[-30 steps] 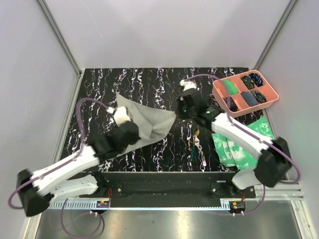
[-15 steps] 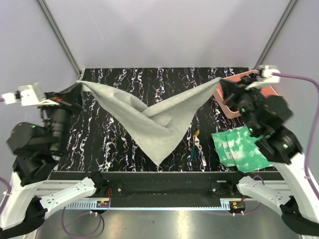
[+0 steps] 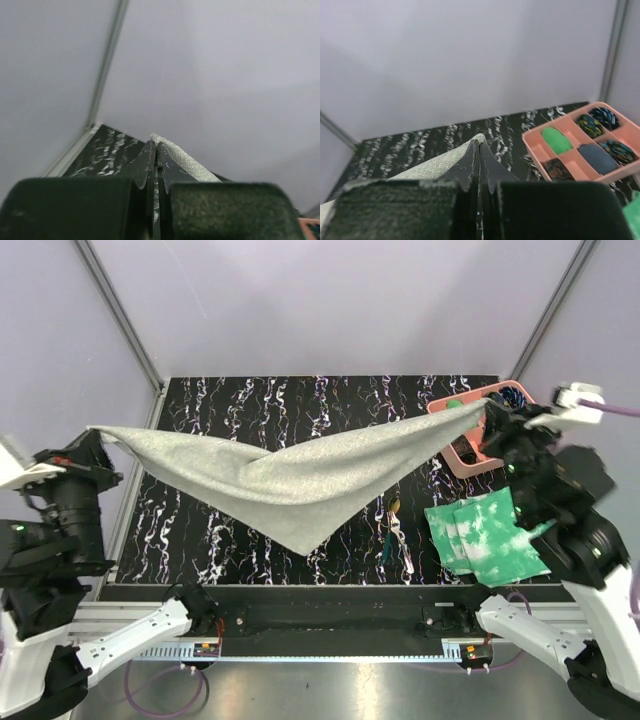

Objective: Fold the napkin into a case and place the utensils inside
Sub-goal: Flatten out the crumpled napkin at the center of the board.

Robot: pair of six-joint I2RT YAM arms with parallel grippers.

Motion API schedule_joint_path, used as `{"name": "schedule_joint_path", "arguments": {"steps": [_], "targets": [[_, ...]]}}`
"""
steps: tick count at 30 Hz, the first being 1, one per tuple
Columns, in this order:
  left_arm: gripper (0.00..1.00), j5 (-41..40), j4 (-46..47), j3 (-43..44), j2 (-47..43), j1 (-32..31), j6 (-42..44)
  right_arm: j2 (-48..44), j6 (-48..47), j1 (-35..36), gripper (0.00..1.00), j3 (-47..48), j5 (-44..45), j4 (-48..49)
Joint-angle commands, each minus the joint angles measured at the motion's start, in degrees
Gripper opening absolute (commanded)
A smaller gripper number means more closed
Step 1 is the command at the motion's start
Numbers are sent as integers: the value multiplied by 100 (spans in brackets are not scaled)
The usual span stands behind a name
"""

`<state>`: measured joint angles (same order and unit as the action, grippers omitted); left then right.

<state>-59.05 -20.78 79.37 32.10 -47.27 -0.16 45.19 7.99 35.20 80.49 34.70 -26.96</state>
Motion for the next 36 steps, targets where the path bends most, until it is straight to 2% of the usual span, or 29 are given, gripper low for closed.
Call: {"name": "schedule_joint_path", "arguments": {"steps": [1,3,5,6,7,9,10,11,12,14,15,17,18,20,21,22,26,29,31,34,35,36], "targets": [[0,-1415,292,-606,-10,16,744,761,-271,-31,0,-147,1020,-81],[0,-1757,451,-852,7,7,1096,947,-228,-206,0,-139,1057,-73],[0,-1926,488,-967,16,7,1177,1263,-114,-460,0,-77,734,-177],[0,-2118,243,-942,77,16,968,1369,-52,-540,0,-8,592,-230],[0,-2207,-490,-898,121,7,661,1648,140,-636,0,80,469,-509],[0,-1963,-1652,-626,349,16,-918,2149,308,-952,0,308,3,-914],[0,-1770,-2798,-547,454,7,-1533,2309,396,-1058,0,344,-190,-977],[0,-1542,-3140,-572,664,7,-2409,2484,396,-1137,0,397,-722,-1047],[0,-870,-3308,-685,753,24,-2644,2869,388,-1208,0,554,-971,-1135],[0,-146,-3337,-1228,972,16,-3179,3310,230,-1209,0,739,-1812,-1153],[0,493,-3284,-1449,1035,24,-3392,3843,169,-1209,0,1010,-2078,-1136],[0,1233,-2951,-2088,1184,24,-3926,4417,124,-1200,0,1319,-2535,-1014],[0,1351,-2819,-2275,1228,24,-4060,5055,89,-1217,0,1686,-2721,-865],[0,1413,-2564,-2644,1351,24,-4430,5726,194,-1217,0,2562,-3133,-802],[0,1344,-2554,-2672,1369,24,-4527,6364,229,-1217,0,2942,-3353,-906],[0,1282,-2546,-2690,1361,16,-4667,6632,377,-1217,0,3329,-3451,-986],[0,713,-2607,-2437,897,24,-4555,7354,844,-1200,0,5086,-4058,-1381],[0,814,-2187,-2295,327,16,-3862,7250,862,-1182,0,5433,-3910,-1829],[0,1192,-1417,-2312,-61,24,-3012,6856,775,-1182,0,5285,-3857,-2111],[0,1781,-912,-2304,-695,16,-2578,5899,678,-1182,0,4426,-3857,-2103],[0,2052,-911,-2173,-844,24,-2498,5618,660,-1173,0,3883,-3822,-2068],[0,2220,-919,-2085,-889,16,-2436,5023,625,-1182,0,3608,-3787,-2042]]}}
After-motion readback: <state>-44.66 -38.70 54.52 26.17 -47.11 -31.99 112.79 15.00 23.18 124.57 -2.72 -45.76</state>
